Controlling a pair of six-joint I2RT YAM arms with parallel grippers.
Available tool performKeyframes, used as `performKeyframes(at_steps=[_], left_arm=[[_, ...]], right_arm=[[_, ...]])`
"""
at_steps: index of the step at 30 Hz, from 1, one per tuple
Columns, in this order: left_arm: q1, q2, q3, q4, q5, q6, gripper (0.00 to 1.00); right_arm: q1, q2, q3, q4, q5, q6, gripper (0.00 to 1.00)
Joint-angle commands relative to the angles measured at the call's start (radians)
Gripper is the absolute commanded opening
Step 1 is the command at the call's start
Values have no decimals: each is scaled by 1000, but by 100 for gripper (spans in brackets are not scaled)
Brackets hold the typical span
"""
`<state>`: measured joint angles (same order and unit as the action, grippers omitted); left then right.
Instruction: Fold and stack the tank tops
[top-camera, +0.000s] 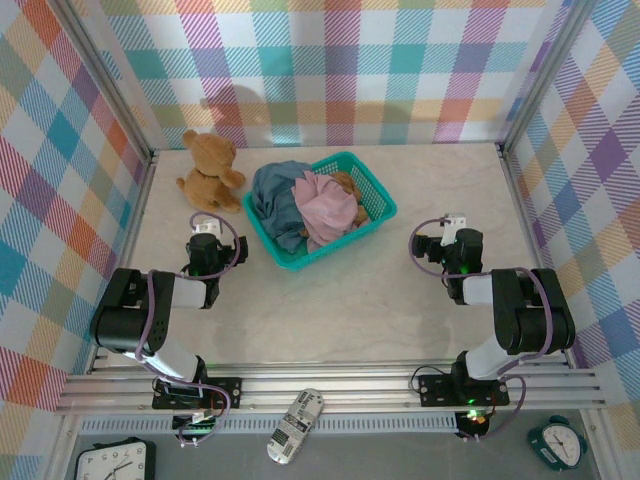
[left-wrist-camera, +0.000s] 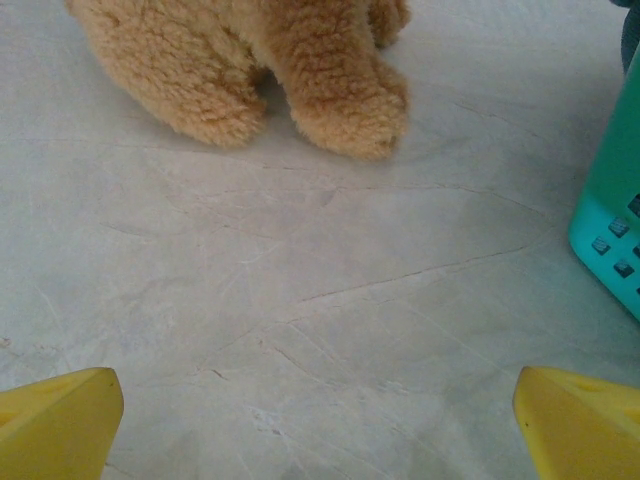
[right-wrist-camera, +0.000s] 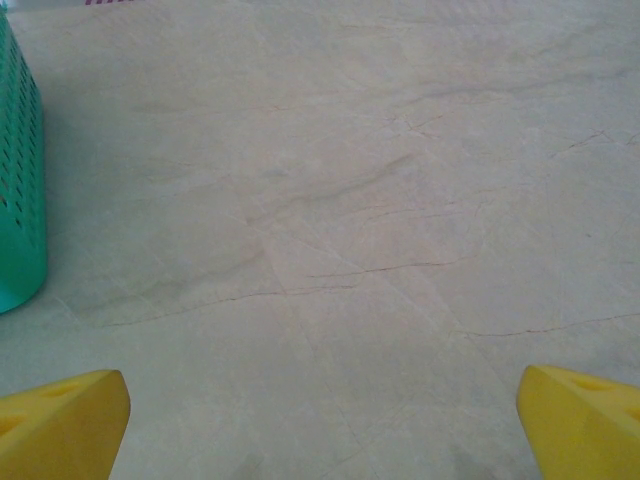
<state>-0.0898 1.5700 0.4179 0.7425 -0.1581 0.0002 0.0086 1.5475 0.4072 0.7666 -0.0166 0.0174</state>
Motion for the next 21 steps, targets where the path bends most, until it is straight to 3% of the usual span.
performKeyframes(at_steps=[1, 5, 9, 13, 16, 21], left_arm=[[-10, -105, 79, -145, -25, 34, 100], [-21, -261, 186, -422, -43, -33, 100], [-62, -356, 356, -777, -87, -231, 95], [-136, -330, 533, -1145, -150, -461, 92], [-208, -291, 617, -1266, -123, -583, 92], [-297, -237, 634, -1309, -97, -793, 86]], right_arm=[[-9, -74, 52, -64, -20, -5, 99], [-9, -171, 119, -268, -85, -27, 99], [-8, -219, 244, -478, -242, -28, 99], [29, -196, 419, -678, -335, -11, 99], [85, -149, 560, -817, -374, -27, 99], [204, -16, 799, -1062, -414, -95, 99]])
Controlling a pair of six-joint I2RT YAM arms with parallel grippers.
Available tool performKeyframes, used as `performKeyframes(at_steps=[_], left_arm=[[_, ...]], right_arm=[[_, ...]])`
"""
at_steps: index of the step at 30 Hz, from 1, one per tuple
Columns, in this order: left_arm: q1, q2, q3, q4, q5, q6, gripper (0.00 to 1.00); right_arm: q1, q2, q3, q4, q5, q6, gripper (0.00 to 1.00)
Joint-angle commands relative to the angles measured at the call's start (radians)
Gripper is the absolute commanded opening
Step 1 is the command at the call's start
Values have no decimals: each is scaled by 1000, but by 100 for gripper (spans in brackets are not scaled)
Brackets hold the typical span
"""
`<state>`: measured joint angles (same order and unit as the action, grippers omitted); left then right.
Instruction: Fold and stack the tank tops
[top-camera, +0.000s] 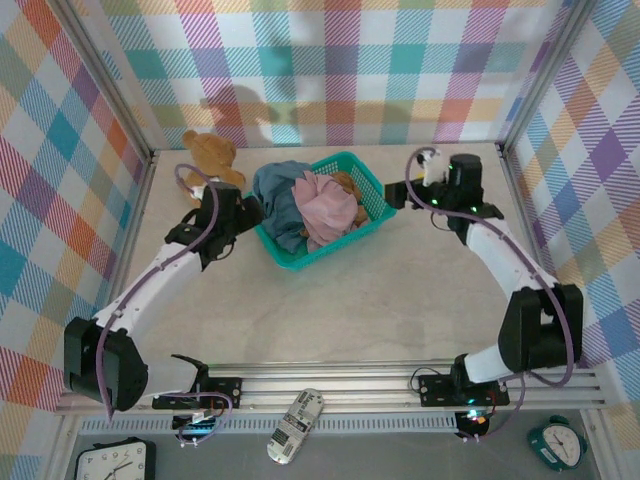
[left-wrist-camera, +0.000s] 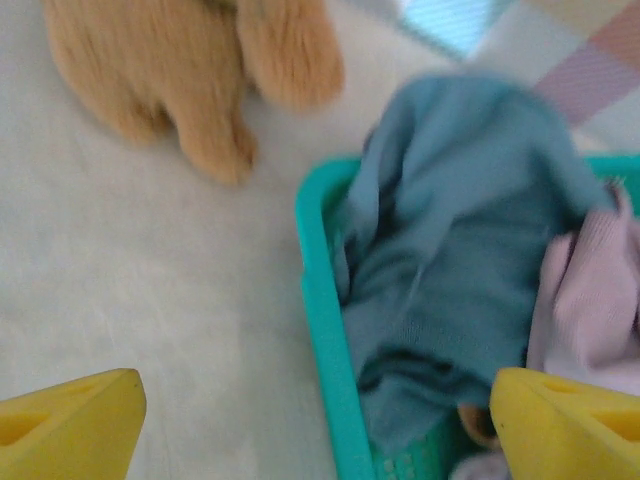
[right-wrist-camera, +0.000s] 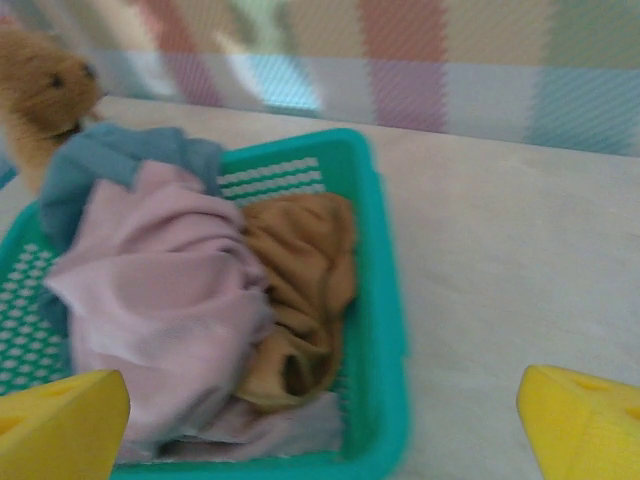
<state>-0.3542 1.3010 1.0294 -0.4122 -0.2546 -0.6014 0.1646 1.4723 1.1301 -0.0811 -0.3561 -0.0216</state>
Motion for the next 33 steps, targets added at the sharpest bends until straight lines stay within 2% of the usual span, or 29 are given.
performKeyframes(at_steps=[1, 5, 8, 13, 18, 20, 22, 25, 28, 30, 33], left_arm=[[-54, 46, 27, -166, -16, -224, 84], [-105, 127, 41, -194, -43, -278, 76], [-117, 171, 37, -155, -46, -311, 66], [-121, 242, 73, -117, -71, -311, 54], [-121, 300, 98, -69, -62, -317, 50], [-121, 325, 114, -71, -68, -311, 47], [-121, 341, 130, -72, -69, -301, 39], [-121, 355, 159, -99, -77, -287, 24], [-120, 364, 170, -104, -83, -269, 11], [-118, 380, 189, -123, -94, -262, 6], [-112, 411, 221, -135, -94, -243, 5]], right_arm=[[73, 86, 108, -235, -79, -67, 99], [150, 188, 201, -283, -85, -149, 99], [193, 275, 285, -329, -65, -186, 100], [240, 393, 379, -353, 20, -234, 98], [267, 478, 439, -374, 57, -243, 93], [272, 507, 467, -395, 67, -238, 88], [271, 537, 491, -401, 52, -222, 77], [275, 548, 526, -417, 39, -204, 50], [274, 517, 526, -404, 36, -193, 29], [274, 486, 526, -394, 28, -181, 15], [274, 424, 527, -386, 27, -161, 6]])
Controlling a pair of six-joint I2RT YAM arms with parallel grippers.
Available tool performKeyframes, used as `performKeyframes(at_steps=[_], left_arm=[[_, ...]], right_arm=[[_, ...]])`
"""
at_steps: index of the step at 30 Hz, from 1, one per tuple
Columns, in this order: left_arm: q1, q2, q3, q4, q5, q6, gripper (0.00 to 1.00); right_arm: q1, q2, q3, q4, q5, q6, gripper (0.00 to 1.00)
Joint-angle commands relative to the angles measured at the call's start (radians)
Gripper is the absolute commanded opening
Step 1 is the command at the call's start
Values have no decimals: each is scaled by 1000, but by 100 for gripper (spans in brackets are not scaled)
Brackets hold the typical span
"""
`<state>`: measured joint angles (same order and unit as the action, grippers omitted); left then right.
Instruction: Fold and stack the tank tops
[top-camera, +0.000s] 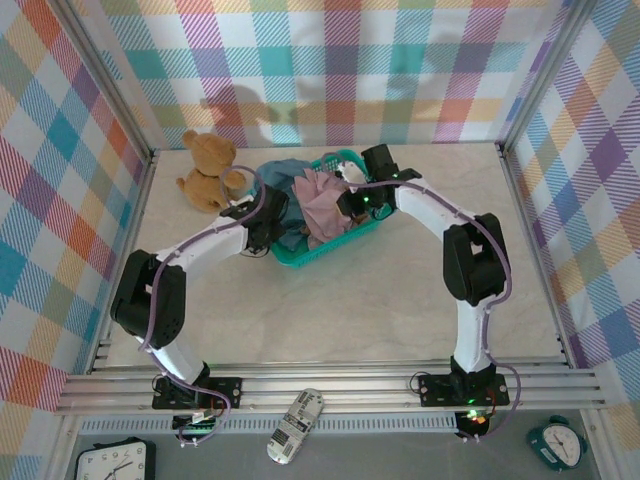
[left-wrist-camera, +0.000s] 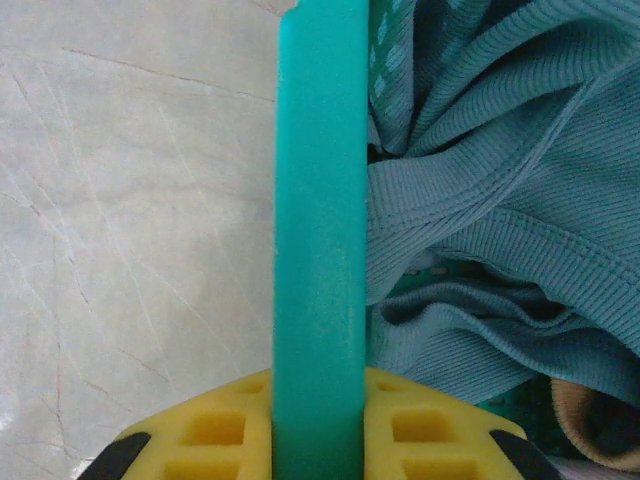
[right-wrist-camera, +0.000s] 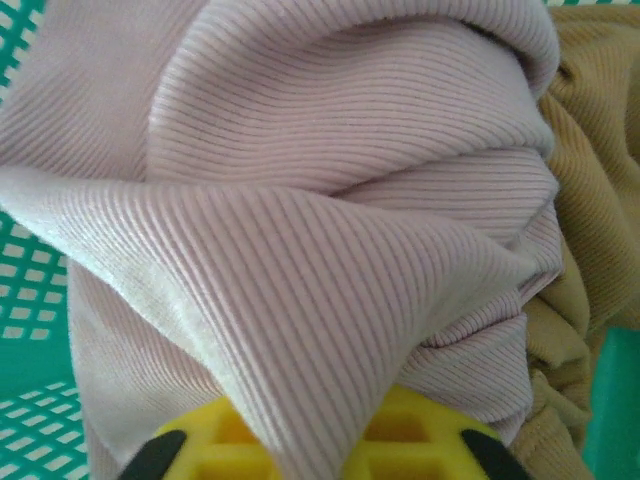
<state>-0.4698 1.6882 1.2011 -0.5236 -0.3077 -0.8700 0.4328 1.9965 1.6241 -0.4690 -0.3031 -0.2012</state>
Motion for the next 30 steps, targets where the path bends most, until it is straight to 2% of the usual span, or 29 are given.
performKeyframes(at_steps=[1, 4, 10, 16, 22, 26, 30], left_arm=[[6, 30, 59, -24, -41, 45, 5], [36, 68, 103, -8, -25, 125, 3], [121, 174, 232, 11, 36, 312, 2], [194, 312, 423, 8, 128, 524, 0], [246, 465, 639, -34, 169, 657, 0], [275, 556, 778, -73, 161, 691, 0], [280, 615, 892, -100, 174, 704, 9]], right_arm=[[6, -123, 37, 0, -22, 20, 5], [5, -222, 56, 5, -2, 17, 1], [-2, -372, 140, -30, -33, 8, 0], [-3, -510, 245, -69, -62, 1, 0], [-3, -592, 322, -164, -99, 14, 0], [-3, -636, 308, -181, -110, 66, 0], [-3, -666, 161, -171, -142, 128, 0]])
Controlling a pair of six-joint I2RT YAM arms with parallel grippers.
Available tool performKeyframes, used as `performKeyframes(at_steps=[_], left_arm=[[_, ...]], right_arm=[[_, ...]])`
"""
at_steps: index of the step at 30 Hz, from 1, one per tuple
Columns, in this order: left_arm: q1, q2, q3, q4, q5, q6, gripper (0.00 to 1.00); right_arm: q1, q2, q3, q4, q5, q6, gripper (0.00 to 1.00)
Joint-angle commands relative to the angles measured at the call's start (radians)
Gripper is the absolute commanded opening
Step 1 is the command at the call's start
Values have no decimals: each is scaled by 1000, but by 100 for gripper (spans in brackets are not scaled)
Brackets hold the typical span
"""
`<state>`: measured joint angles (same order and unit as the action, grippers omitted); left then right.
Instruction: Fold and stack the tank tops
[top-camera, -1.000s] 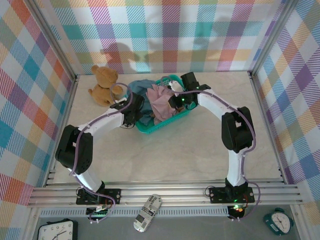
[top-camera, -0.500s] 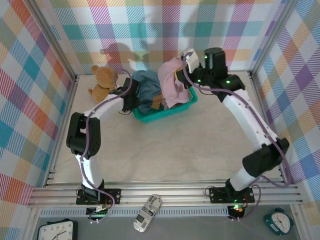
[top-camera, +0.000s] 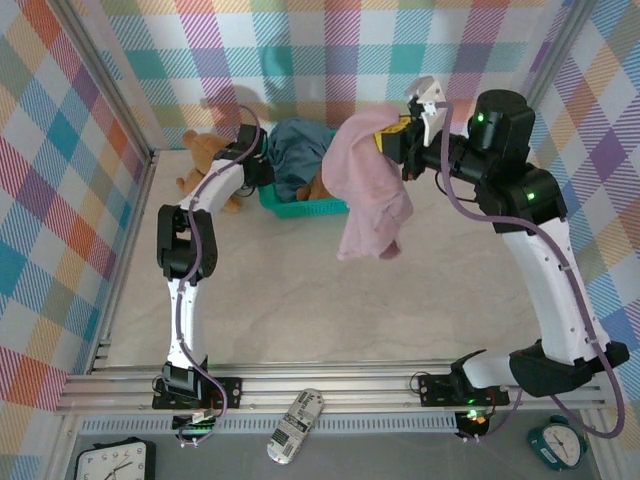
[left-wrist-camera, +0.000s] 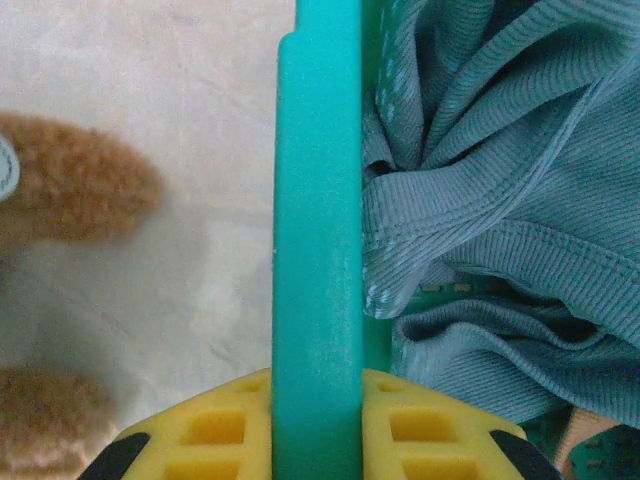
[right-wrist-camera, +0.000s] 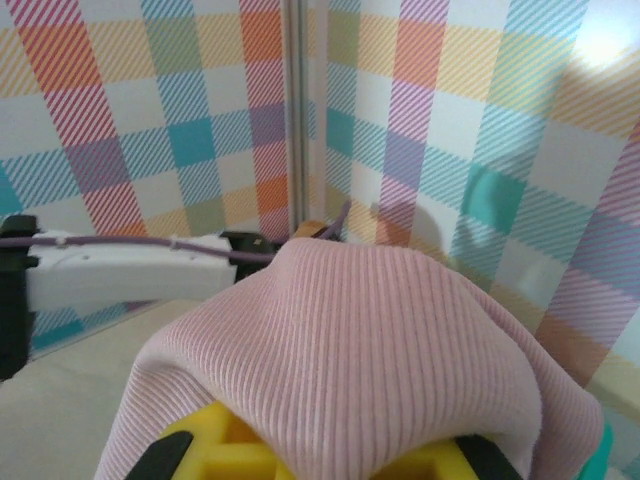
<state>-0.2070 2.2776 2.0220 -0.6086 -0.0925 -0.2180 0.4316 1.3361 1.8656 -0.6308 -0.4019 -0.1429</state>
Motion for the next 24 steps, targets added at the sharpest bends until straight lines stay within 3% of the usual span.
performKeyframes(at_steps=[1, 6, 11, 17, 21, 24], left_arm=[[17, 33, 93, -18, -34, 53, 17], [17, 14, 159, -42, 35, 60, 49], [15, -77, 147, -100, 116, 67, 65], [-21, -275, -30, -129, 171, 43, 77], [-99, -420, -245, -138, 159, -12, 80], [-176, -506, -426, -114, 197, -100, 81]], right_arm=[[-2, -20, -149, 23, -50, 88, 0], [-15, -26, -420, 125, -139, 177, 3], [-67, 28, -635, 147, -125, 213, 8], [-142, 150, -752, 184, 15, 263, 18], [-177, 215, -718, 71, 163, 263, 44], [-187, 159, -745, 15, 195, 265, 54]])
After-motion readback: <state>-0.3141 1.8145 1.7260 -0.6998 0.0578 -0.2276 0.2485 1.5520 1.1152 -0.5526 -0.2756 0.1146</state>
